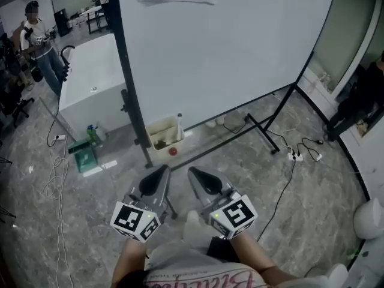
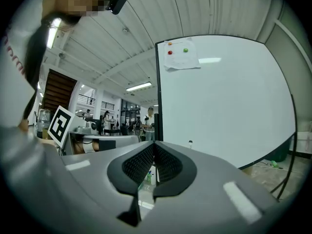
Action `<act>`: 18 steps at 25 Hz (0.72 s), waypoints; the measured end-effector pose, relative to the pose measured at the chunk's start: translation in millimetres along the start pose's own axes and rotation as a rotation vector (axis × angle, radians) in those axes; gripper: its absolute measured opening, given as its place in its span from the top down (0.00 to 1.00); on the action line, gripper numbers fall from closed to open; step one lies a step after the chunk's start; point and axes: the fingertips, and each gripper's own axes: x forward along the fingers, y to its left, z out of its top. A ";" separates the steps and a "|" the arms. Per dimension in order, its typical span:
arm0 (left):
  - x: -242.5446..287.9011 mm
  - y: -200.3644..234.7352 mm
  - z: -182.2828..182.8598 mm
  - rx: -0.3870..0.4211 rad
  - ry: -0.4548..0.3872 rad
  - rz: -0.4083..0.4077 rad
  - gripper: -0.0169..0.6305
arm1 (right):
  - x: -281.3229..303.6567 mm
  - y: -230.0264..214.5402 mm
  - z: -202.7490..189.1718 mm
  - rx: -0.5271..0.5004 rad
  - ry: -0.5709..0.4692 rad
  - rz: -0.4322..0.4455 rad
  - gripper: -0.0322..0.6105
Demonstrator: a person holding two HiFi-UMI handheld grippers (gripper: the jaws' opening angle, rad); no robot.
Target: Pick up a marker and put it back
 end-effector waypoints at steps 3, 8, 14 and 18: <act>14.6 10.7 -2.3 -0.008 0.003 0.018 0.98 | 12.9 -16.0 -4.0 -0.002 0.017 0.009 0.95; 47.2 31.4 2.3 -0.009 -0.008 0.054 0.98 | 40.9 -50.9 -6.3 0.003 0.046 0.012 0.95; 76.8 60.3 7.1 -0.013 -0.025 0.117 0.97 | 82.4 -82.9 -15.2 0.009 0.106 0.073 0.90; 82.9 77.6 8.1 -0.012 -0.034 0.167 0.97 | 108.3 -90.1 -25.6 0.013 0.147 0.129 0.85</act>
